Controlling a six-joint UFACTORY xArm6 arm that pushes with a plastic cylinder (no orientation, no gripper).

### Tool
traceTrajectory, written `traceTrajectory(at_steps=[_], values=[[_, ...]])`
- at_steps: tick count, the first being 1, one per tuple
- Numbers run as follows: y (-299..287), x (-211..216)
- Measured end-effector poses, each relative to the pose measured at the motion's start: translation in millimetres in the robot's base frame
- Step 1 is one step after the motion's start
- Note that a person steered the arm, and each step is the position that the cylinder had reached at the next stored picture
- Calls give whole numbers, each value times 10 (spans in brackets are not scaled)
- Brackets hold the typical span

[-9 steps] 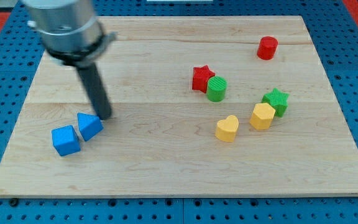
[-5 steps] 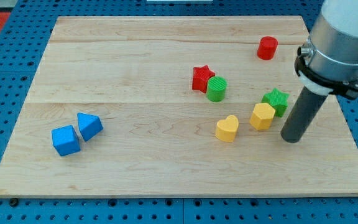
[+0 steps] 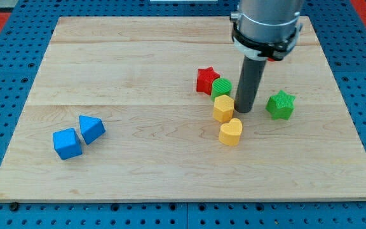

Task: Move the yellow hexagon right to the blue triangle

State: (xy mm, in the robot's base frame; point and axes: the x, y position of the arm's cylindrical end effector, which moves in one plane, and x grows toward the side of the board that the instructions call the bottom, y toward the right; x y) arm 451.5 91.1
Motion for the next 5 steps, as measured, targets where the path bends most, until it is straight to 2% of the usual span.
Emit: traceTrajectory(at_steps=[1, 2, 3, 5], values=[[-628, 113], [-1206, 433], [-1811, 451], [-2283, 358]])
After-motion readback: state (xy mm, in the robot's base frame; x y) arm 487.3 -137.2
